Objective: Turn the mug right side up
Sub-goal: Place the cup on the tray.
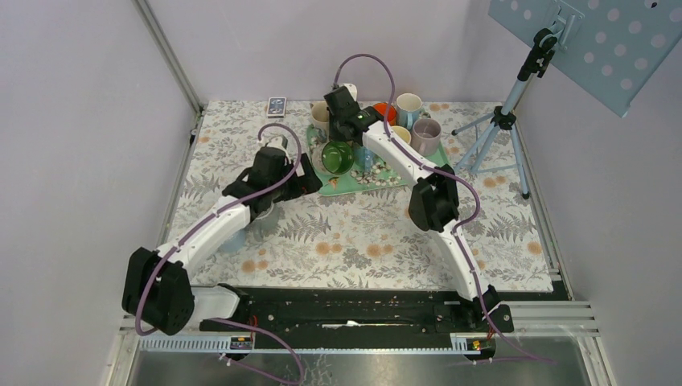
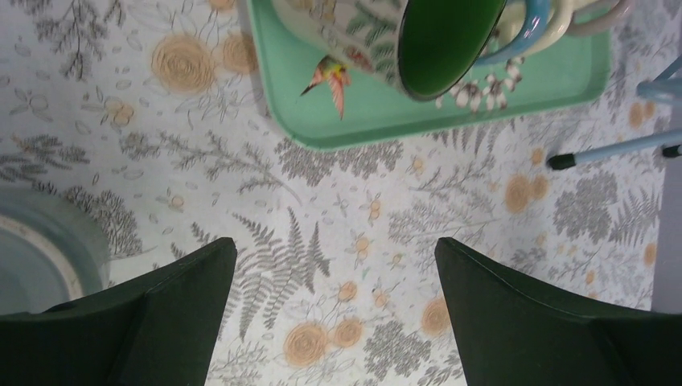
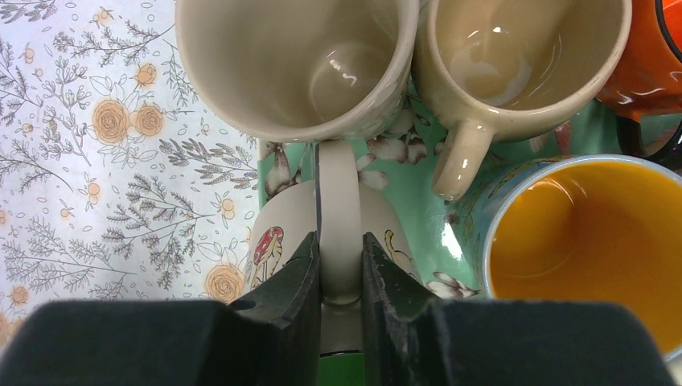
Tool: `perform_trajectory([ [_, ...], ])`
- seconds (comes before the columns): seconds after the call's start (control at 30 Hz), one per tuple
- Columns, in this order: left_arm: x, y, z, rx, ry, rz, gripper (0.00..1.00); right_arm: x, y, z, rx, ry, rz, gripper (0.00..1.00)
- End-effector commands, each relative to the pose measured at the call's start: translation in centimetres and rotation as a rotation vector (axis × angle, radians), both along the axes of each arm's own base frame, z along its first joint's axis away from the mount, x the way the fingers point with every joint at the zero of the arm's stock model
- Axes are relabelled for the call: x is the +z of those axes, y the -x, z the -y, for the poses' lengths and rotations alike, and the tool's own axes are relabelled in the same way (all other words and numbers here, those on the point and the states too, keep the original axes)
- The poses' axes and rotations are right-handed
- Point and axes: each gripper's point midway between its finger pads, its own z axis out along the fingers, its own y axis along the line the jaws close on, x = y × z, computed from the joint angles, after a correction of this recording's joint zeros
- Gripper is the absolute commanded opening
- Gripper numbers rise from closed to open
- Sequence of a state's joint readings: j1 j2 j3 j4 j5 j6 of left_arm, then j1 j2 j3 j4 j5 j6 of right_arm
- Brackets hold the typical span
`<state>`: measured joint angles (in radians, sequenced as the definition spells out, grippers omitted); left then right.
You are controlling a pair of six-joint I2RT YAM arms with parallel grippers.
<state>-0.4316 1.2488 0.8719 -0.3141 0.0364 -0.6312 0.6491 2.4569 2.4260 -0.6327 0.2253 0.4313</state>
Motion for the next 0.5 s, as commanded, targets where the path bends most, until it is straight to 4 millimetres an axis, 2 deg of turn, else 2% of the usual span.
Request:
perform_trajectory([
  [0.0, 3.8, -3.6, 0.8, 0.06, 0.056, 0.081, 0.99, -4.0, -0.4, 2.2, -0.05, 0.139, -0.031, 0.17],
  [0.13, 5.1, -5.4, 1.4, 0.073, 0.078, 0.1, 0.99, -4.7, 0.4, 2.9, -0.035, 0.181, -0.065, 0.14],
  [0.47, 4.6, -8.5, 1.6, 0.123, 0.09, 0.074, 0.99, -5.8, 2.4, 4.2, 0.005, 0.253, -0.146, 0.11],
])
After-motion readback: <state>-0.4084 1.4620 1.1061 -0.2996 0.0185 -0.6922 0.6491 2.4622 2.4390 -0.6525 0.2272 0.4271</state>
